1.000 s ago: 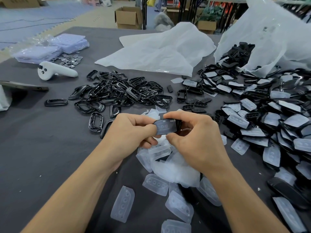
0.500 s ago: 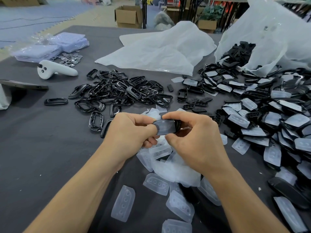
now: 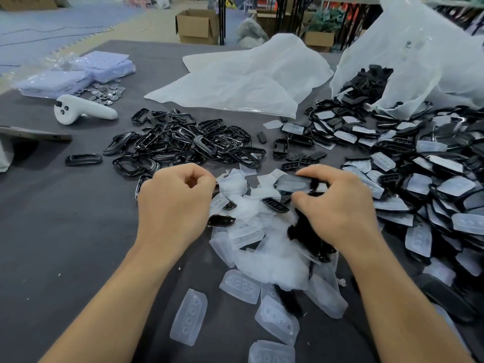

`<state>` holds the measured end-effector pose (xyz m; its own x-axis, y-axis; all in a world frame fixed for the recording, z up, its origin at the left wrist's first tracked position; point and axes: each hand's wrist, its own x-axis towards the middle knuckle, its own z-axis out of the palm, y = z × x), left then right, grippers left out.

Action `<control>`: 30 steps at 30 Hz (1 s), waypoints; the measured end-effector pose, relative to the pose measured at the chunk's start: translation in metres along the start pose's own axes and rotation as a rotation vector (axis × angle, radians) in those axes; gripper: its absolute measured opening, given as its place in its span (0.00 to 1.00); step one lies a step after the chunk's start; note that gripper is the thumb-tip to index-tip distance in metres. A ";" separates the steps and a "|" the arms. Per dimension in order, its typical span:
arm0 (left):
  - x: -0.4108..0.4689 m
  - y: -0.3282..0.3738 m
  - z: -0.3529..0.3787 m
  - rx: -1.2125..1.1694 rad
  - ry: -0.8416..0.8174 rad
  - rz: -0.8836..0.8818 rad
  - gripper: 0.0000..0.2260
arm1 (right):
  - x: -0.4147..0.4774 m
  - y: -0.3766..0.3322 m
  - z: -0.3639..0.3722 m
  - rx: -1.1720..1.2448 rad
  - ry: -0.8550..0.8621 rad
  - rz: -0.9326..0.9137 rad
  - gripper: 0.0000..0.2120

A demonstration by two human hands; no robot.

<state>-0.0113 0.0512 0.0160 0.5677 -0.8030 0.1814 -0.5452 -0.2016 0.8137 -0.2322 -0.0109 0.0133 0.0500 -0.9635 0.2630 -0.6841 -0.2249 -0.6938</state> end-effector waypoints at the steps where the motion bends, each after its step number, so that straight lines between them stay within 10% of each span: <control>1: -0.001 0.000 0.001 0.106 0.045 0.046 0.09 | 0.006 0.008 -0.005 -0.053 0.052 0.049 0.16; 6: -0.001 -0.006 0.007 0.254 0.071 0.106 0.06 | 0.019 0.031 -0.024 -0.304 0.133 0.268 0.28; 16: 0.017 -0.029 0.007 0.525 -0.022 0.216 0.11 | 0.001 -0.003 0.019 -0.062 -0.164 -0.054 0.16; 30: 0.021 -0.023 -0.001 0.208 -0.055 -0.009 0.07 | -0.003 -0.003 0.022 0.183 -0.016 -0.066 0.09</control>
<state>0.0137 0.0393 0.0020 0.5417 -0.8290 0.1391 -0.6589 -0.3160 0.6826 -0.2141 -0.0108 -0.0004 0.1025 -0.9477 0.3024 -0.5350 -0.3088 -0.7864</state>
